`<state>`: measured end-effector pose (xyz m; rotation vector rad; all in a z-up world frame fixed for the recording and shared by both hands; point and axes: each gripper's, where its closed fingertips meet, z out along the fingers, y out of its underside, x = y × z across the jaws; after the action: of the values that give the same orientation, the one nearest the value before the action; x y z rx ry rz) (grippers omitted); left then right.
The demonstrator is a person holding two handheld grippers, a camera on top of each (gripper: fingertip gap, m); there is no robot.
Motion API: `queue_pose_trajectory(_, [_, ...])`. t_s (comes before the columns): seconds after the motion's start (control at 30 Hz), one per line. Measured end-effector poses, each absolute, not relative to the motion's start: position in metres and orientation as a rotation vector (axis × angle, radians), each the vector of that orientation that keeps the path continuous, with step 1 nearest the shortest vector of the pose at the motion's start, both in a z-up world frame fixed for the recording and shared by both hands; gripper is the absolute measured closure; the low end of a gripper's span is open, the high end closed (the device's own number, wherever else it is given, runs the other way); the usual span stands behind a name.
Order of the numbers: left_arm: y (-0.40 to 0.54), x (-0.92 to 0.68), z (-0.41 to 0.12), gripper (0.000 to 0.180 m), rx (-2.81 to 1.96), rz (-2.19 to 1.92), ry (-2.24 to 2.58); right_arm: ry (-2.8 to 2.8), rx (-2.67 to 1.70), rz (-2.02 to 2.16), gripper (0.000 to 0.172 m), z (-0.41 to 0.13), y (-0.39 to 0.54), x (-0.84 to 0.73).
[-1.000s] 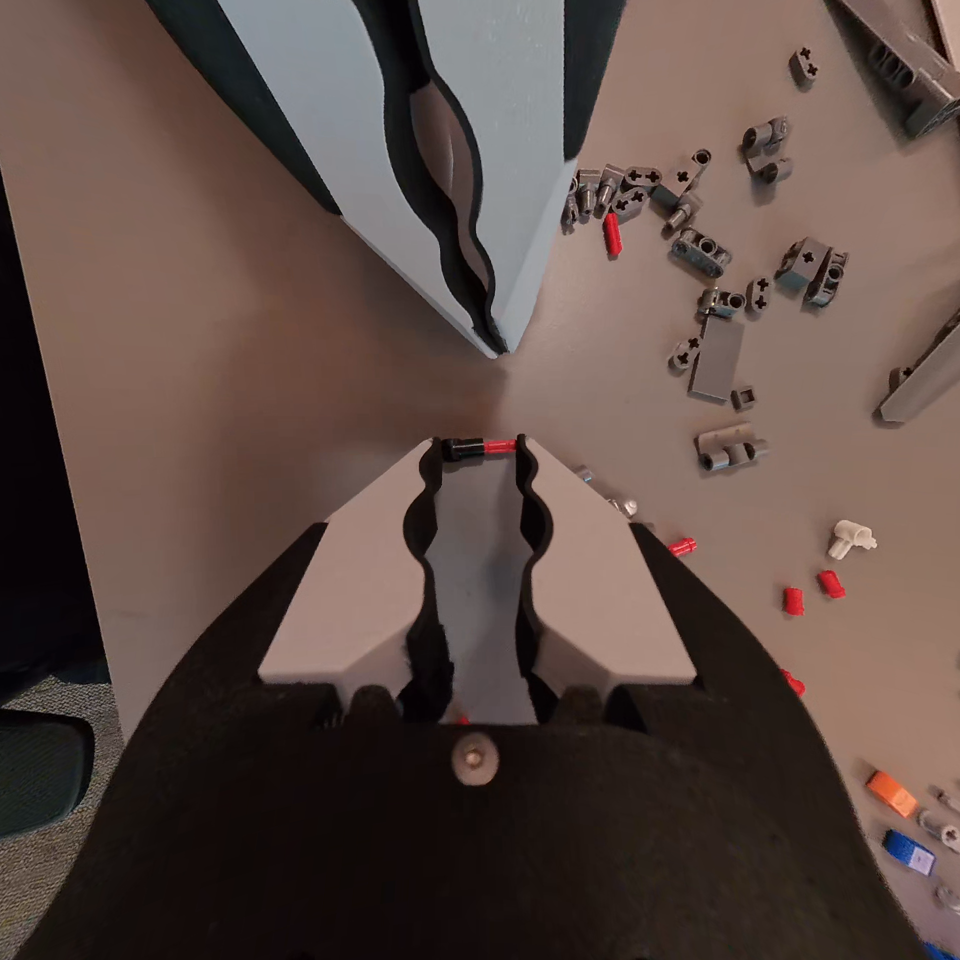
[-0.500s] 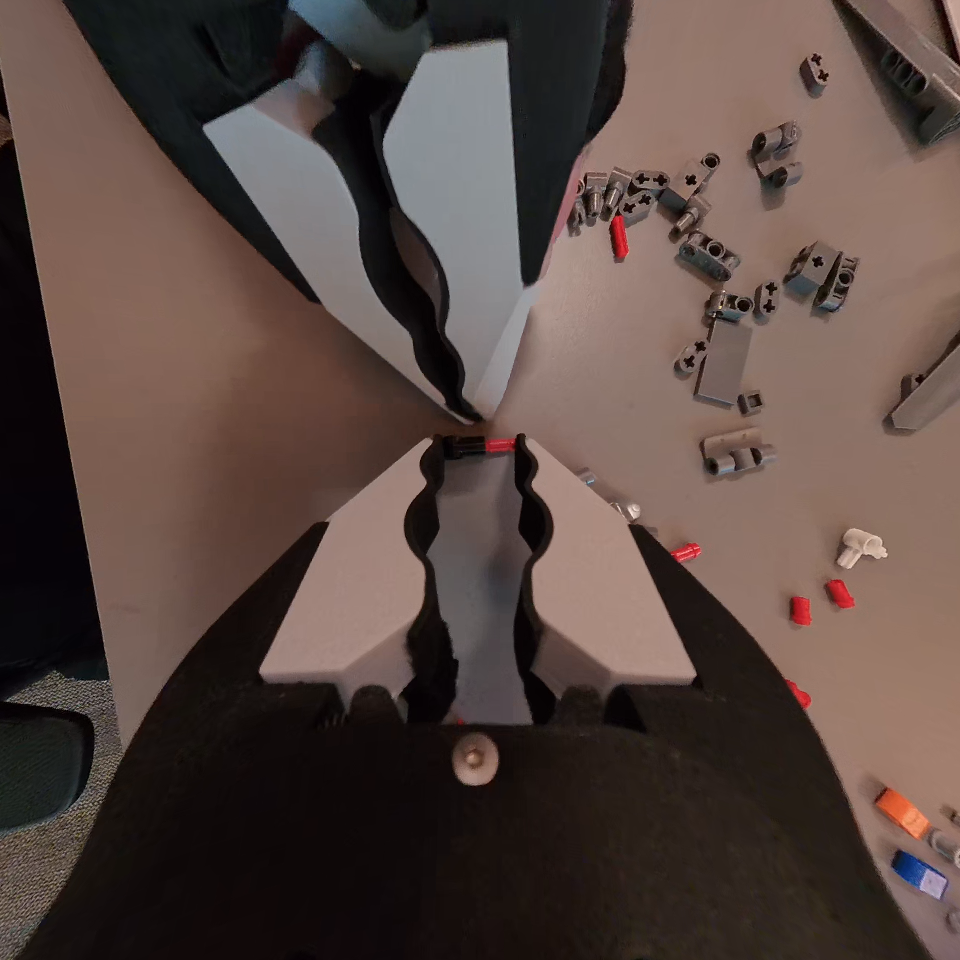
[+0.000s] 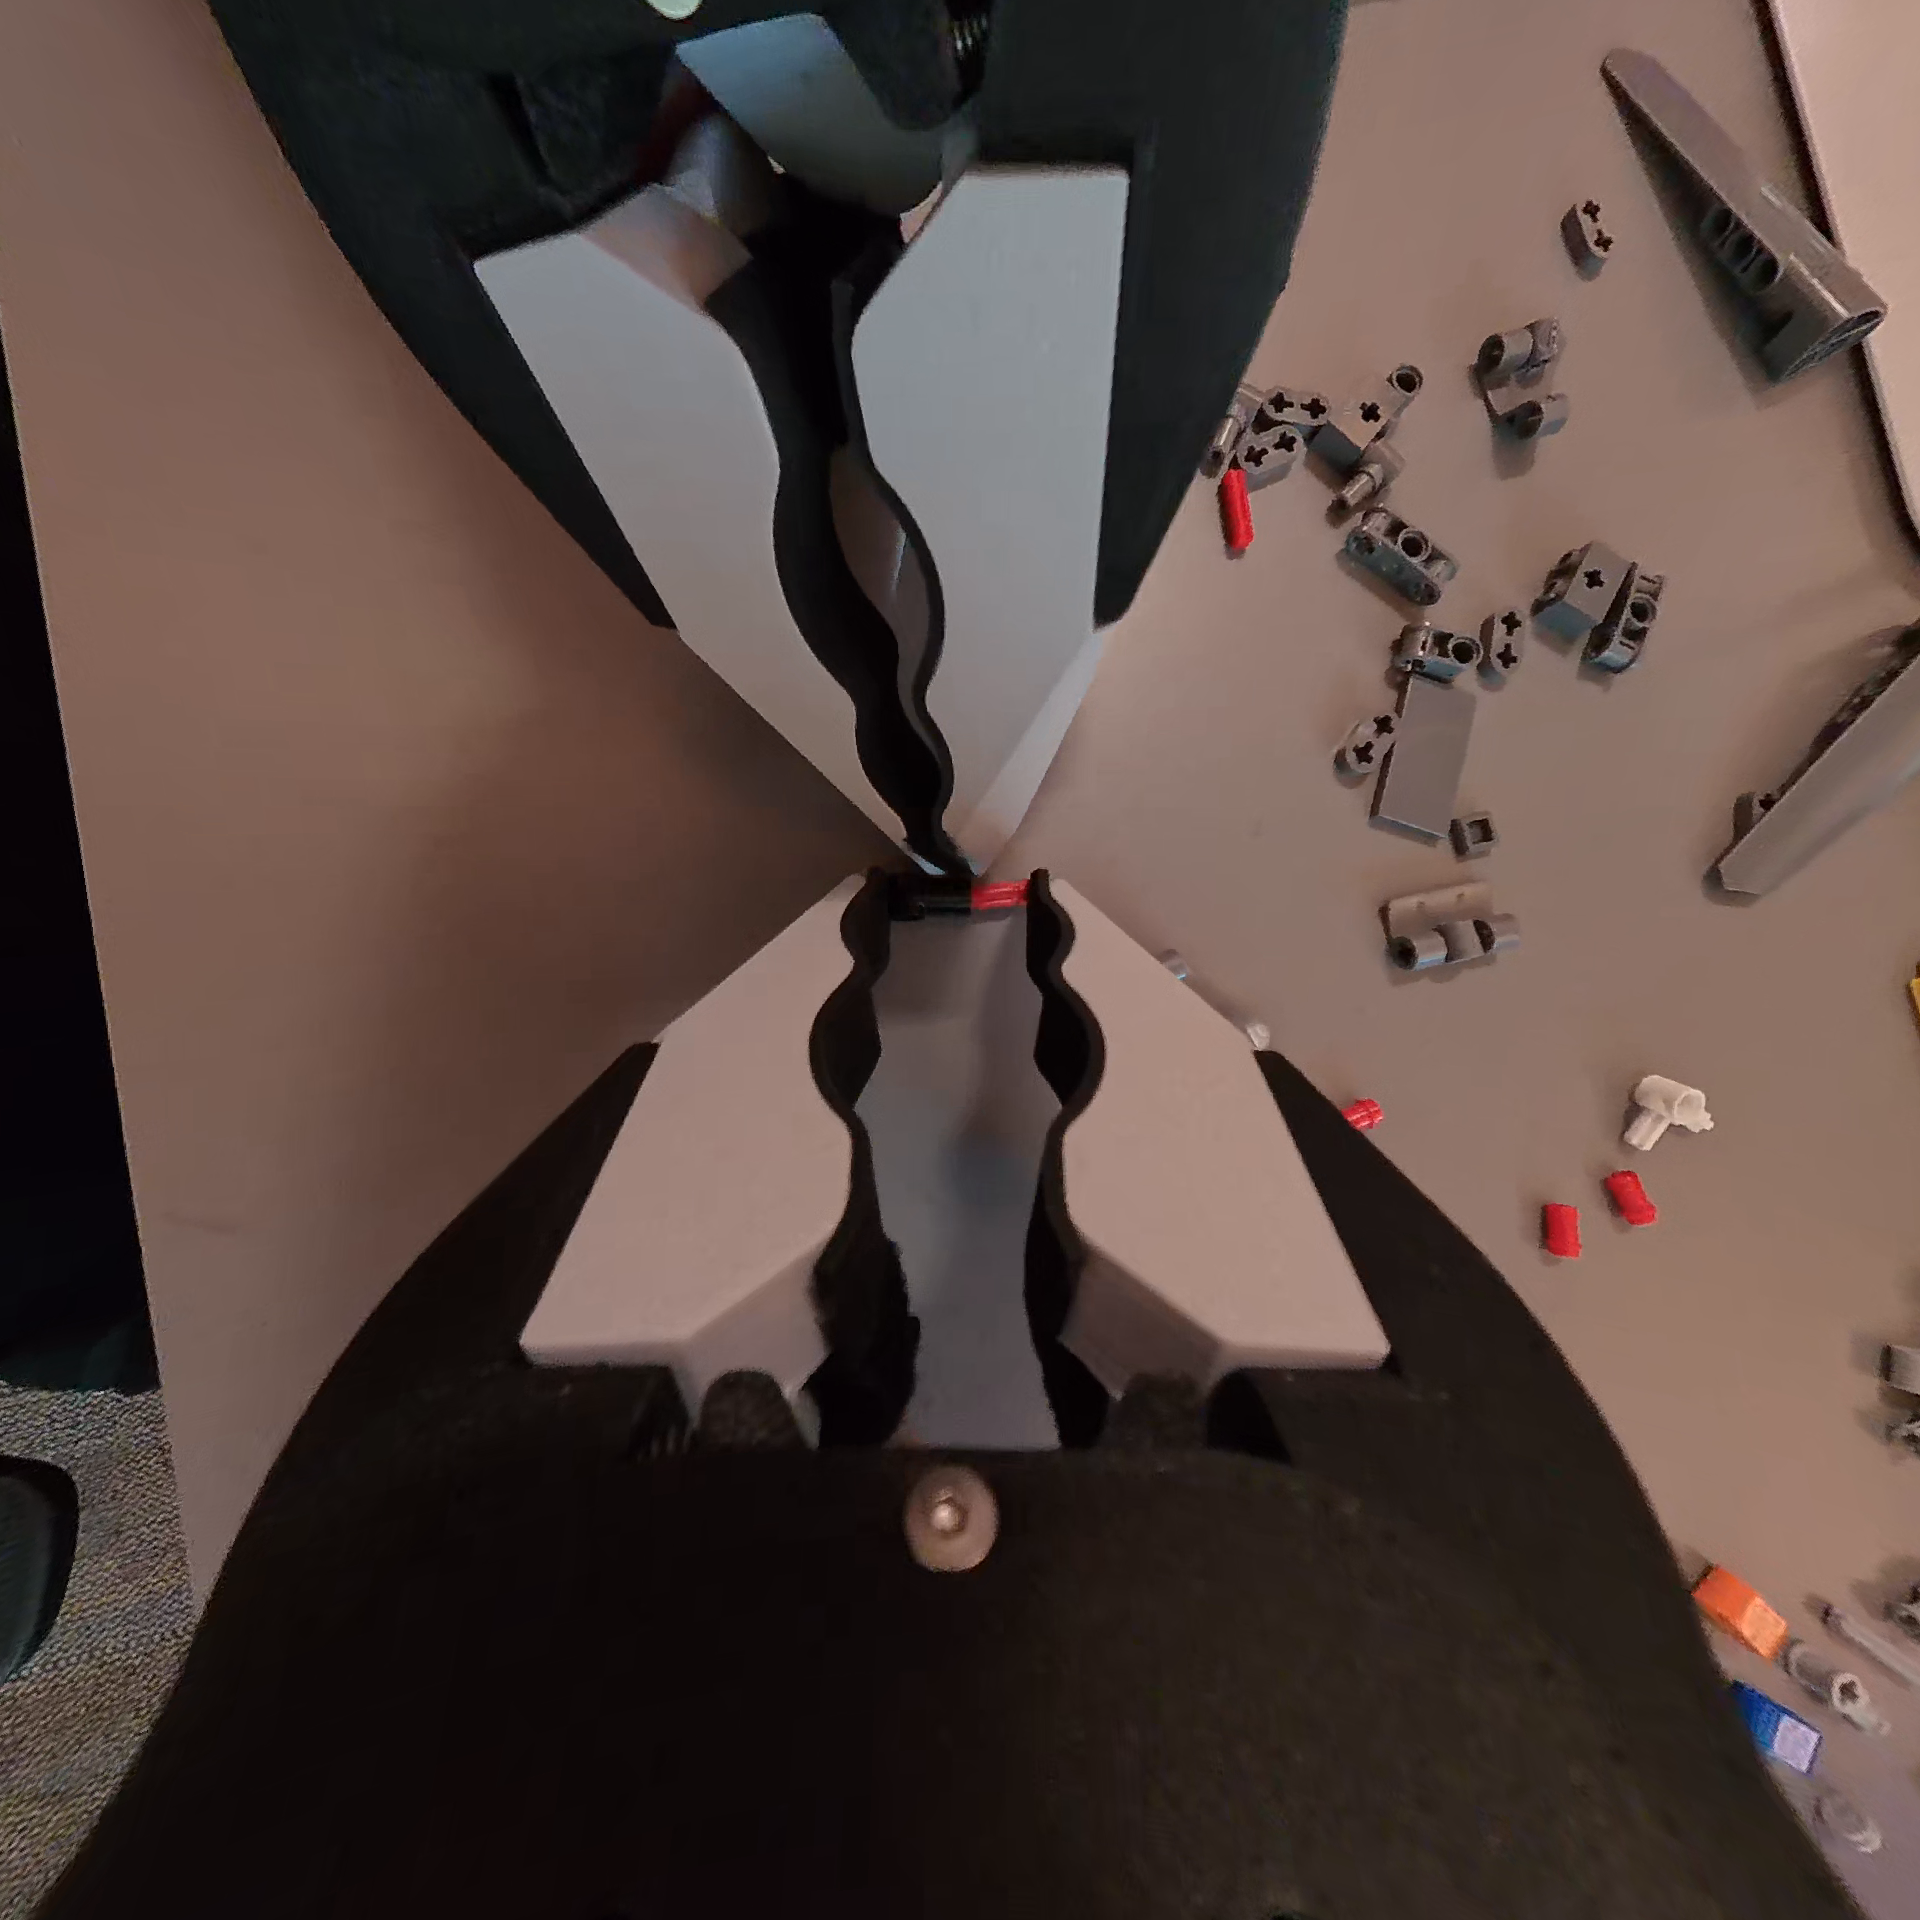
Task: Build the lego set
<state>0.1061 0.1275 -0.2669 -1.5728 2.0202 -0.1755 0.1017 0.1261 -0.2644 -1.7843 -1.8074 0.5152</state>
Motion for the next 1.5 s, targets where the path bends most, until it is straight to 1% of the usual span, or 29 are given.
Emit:
queue_pose_trajectory(0.17, [0.127,0.106,-0.267,0.180,-1.571,-0.166,2.031,-1.804,-1.769,0.487,0.148,-0.264,0.126,0.102])
queue_pose_trajectory(0.2, [0.127,0.106,-0.267,0.180,-1.572,-0.163,2.030,-1.808,-1.767,0.481,0.158,-0.264,0.125,0.102])
queue_pose_trajectory(0.23, [0.130,0.105,-0.267,0.180,-1.572,-0.144,2.027,-1.806,-1.751,0.472,0.160,-0.264,0.125,0.102])
queue_pose_trajectory(0.47, [0.129,0.103,-0.267,0.180,-1.560,-0.112,2.033,-1.748,-1.749,0.497,0.158,-0.263,0.124,0.100])
queue_pose_trajectory(0.57, [0.128,0.100,-0.265,0.180,-1.570,-0.137,2.019,-1.737,-1.742,0.507,0.156,-0.261,0.124,0.101])
queue_pose_trajectory(0.83, [0.129,0.092,-0.266,0.180,-1.579,-0.143,2.016,-1.771,-1.756,0.460,0.138,-0.261,0.133,0.102])
queue_pose_trajectory(1.03, [0.129,0.090,-0.266,0.180,-1.570,-0.140,2.022,-1.777,-1.763,0.474,0.133,-0.261,0.130,0.094])
queue_pose_trajectory(1.2, [0.129,0.092,-0.266,0.180,-1.561,-0.155,2.020,-1.812,-1.778,0.539,0.138,-0.263,0.131,0.089])
queue_pose_trajectory(1.27, [0.128,0.093,-0.266,0.180,-1.558,-0.162,2.018,-1.836,-1.784,0.574,0.147,-0.264,0.128,0.088])
queue_pose_trajectory(1.5, [0.130,0.089,-0.265,0.180,-1.558,-0.147,2.014,-1.844,-1.761,0.573,0.148,-0.263,0.126,0.087])
